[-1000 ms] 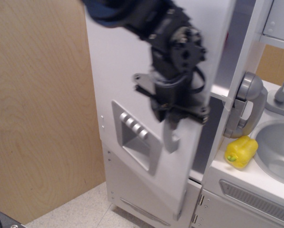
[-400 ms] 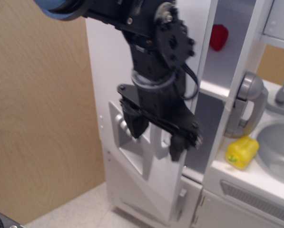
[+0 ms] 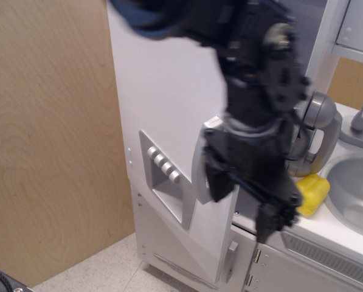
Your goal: Open fridge
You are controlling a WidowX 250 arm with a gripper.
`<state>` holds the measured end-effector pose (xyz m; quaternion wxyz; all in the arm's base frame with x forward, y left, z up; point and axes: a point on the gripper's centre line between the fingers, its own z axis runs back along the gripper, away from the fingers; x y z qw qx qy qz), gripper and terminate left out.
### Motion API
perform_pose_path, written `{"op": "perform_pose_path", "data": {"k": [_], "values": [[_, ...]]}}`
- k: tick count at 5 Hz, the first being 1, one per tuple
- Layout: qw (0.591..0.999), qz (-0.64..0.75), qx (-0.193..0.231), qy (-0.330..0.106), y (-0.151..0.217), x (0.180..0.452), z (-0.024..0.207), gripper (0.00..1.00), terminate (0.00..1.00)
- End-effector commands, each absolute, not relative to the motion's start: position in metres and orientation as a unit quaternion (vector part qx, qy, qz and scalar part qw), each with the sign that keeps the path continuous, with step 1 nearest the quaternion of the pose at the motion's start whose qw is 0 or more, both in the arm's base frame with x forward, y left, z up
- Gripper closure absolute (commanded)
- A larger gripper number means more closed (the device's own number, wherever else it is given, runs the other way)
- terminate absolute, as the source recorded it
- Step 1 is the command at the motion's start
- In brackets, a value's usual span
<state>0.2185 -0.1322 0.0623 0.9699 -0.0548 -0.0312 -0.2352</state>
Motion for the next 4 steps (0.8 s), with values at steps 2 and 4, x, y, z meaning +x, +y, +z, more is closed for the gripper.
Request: {"op": "perform_pose_path", "data": {"k": [2, 4], "values": [[0.958, -0.273, -0.044, -0.073, -0.171, 0.256, 0.058, 0.0, 0.0], [0.97, -0.219, 0.004, -0.11, -0.148, 0.285, 0.058, 0.0, 0.0]]}}
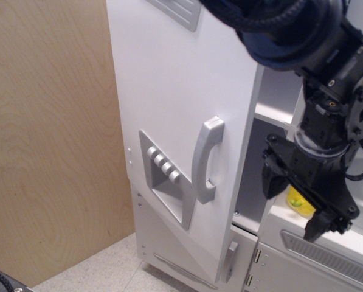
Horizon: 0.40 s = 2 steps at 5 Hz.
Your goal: Open fridge
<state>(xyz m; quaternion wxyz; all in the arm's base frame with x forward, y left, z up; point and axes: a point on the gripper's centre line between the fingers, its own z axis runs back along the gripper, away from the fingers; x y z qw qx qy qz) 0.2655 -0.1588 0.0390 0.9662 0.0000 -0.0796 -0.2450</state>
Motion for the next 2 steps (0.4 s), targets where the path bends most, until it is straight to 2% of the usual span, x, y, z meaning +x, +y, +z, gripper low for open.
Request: {"op": "perform_pose_path", "data": {"k": [1, 2], "values": [[0.975, -0.185, 0.02, -0.118, -0.133, 0.298, 0.061, 0.0, 0.0], [0.978, -0.168, 0.035, -0.115, -0.116, 0.292, 0.062, 0.0, 0.0]]}}
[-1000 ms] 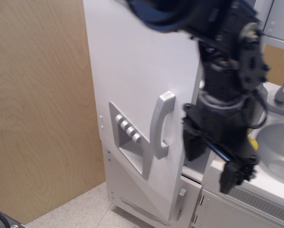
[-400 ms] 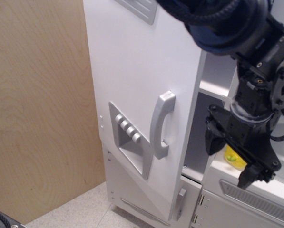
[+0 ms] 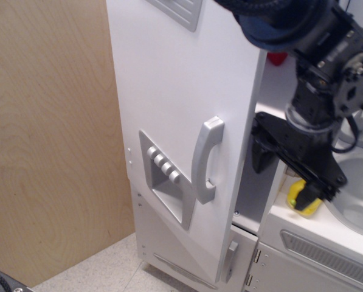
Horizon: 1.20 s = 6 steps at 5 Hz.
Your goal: Open fridge
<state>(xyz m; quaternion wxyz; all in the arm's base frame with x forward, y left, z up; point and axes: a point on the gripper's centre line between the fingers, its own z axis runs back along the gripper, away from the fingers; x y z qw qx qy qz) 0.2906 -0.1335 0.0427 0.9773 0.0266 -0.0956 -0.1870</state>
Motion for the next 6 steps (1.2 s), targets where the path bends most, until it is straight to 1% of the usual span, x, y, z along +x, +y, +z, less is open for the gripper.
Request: {"op": "perform_pose_path", "data": {"k": [1, 2, 3, 4, 5, 6], "values": [[0.979, -0.17, 0.039, -0.108, -0.098, 0.269, 0.065, 0.0, 0.0], [0.98, -0.174, 0.037, -0.095, -0.084, 0.246, 0.067, 0.0, 0.0], [0.98, -0.168, 0.036, -0.1, -0.069, 0.223, 0.077, 0.0, 0.0], [0.984, -0.147, 0.039, -0.096, -0.04, 0.205, 0.085, 0.0, 0.0], [0.987, -0.114, 0.055, -0.094, -0.01, 0.199, 0.086, 0.0, 0.0], [0.989, -0.079, 0.072, -0.106, 0.018, 0.201, 0.089, 0.0, 0.0]]}}
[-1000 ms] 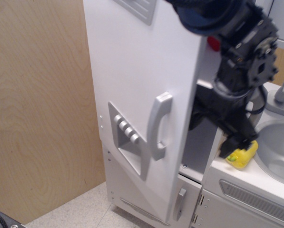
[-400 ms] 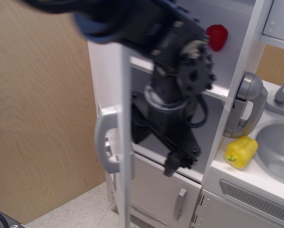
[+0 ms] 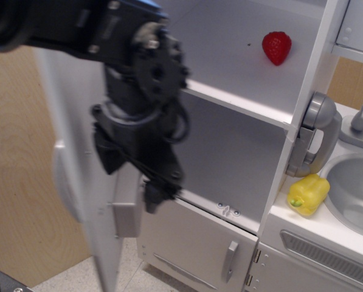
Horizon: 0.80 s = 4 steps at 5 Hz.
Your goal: Open fridge
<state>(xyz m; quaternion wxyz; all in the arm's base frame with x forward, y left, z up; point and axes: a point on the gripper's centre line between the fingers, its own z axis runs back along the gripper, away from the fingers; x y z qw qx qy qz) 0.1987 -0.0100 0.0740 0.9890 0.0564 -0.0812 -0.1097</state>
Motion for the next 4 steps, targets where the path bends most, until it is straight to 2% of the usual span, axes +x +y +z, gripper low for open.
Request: {"op": "perform_pose_path", "data": {"k": [1, 3, 4], "values": [[0.987, -0.053, 0.09, -0.122, 0.048, 0.198, 0.086, 0.0, 0.0], [0.989, 0.039, 0.08, -0.116, 0.097, 0.232, 0.07, 0.0, 0.0], [0.985, 0.072, 0.098, -0.119, 0.112, 0.254, 0.06, 0.0, 1.0]]}}
